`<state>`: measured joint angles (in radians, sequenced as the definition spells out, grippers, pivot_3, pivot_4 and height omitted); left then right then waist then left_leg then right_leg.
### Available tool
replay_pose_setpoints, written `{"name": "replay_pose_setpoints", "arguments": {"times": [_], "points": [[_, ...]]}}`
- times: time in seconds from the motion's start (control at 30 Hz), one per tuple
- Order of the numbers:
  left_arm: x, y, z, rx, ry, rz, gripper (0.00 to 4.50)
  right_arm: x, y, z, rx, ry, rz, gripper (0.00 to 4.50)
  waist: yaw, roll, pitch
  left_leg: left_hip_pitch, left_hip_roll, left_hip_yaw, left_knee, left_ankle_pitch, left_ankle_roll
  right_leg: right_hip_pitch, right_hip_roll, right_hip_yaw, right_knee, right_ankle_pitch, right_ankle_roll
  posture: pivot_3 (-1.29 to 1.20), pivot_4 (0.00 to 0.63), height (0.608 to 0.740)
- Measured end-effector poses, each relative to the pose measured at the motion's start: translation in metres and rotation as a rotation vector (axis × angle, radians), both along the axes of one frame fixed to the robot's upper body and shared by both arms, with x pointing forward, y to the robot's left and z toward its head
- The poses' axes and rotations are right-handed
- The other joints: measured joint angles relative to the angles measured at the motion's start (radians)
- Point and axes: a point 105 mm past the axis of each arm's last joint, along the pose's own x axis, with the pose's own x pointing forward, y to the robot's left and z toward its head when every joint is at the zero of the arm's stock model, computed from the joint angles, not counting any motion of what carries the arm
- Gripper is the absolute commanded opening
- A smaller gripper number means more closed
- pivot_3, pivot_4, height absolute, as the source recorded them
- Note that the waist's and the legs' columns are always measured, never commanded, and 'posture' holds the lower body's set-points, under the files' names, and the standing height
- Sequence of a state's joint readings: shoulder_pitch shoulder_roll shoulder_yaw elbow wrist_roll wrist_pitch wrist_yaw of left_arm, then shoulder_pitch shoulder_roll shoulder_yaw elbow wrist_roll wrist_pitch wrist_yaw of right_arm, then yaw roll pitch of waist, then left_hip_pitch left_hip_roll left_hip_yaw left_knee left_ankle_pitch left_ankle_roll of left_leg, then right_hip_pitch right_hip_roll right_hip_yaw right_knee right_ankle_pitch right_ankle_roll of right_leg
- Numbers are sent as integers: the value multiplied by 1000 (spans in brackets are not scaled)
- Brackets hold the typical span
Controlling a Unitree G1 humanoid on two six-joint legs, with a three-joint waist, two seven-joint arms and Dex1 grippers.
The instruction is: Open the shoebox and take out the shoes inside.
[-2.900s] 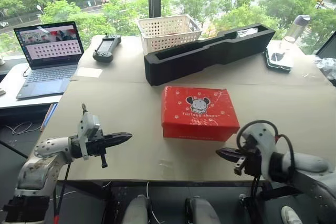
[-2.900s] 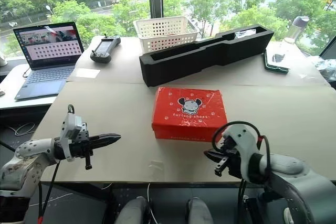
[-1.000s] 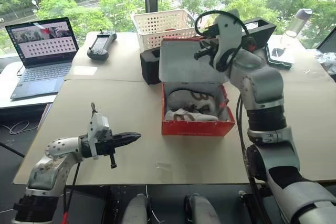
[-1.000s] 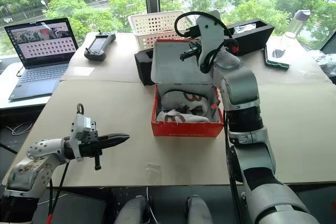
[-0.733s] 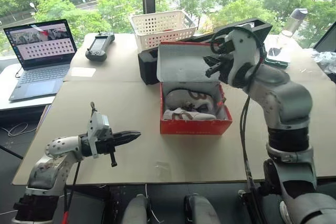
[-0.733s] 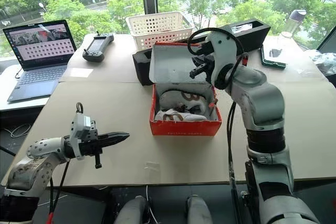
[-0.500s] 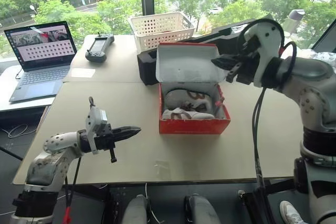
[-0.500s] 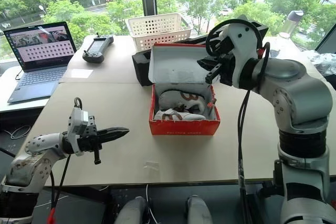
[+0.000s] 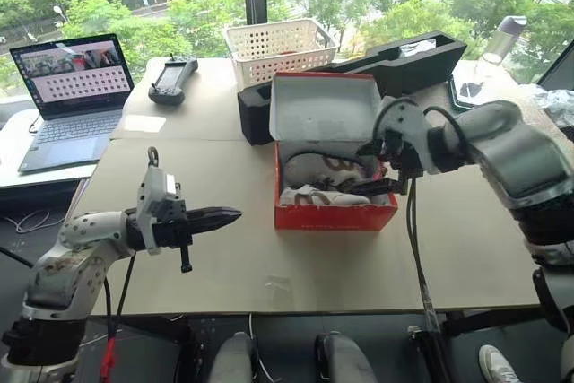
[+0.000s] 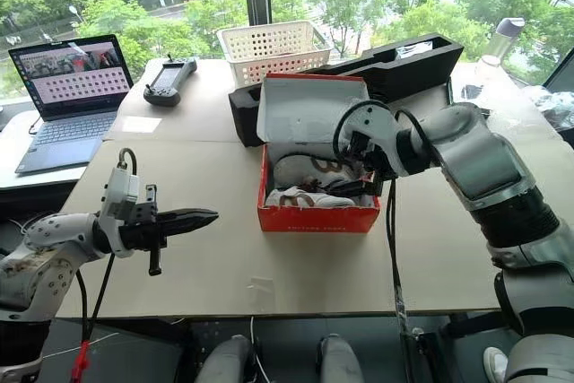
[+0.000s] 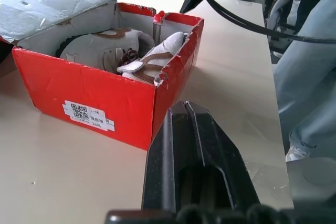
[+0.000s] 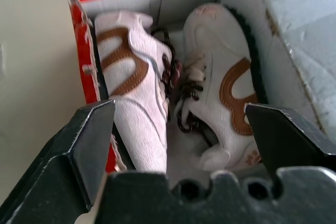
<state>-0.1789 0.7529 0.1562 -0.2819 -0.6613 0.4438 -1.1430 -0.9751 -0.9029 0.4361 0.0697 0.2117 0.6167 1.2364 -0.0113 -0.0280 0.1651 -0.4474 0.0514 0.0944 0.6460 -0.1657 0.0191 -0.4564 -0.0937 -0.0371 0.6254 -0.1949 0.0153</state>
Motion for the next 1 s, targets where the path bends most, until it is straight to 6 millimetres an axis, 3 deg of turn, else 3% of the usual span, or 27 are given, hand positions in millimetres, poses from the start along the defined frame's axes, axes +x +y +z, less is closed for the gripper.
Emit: {"name": "replay_pose_setpoints", "arguments": {"times": [0.3,1.0], "points": [[-1,0,-2,-3,11,19,0,9,-19,-10,-150,-16,81,4449,-2,0,0,1,1,0,0,0,0,0,1,0,2,1,1,0,150,733],[2,-1,-4,2,15,39,0,6,-8,-23,-175,-32,193,4449,-6,0,0,7,2,0,0,1,-2,3,3,0,5,0,-3,0,150,733]]}}
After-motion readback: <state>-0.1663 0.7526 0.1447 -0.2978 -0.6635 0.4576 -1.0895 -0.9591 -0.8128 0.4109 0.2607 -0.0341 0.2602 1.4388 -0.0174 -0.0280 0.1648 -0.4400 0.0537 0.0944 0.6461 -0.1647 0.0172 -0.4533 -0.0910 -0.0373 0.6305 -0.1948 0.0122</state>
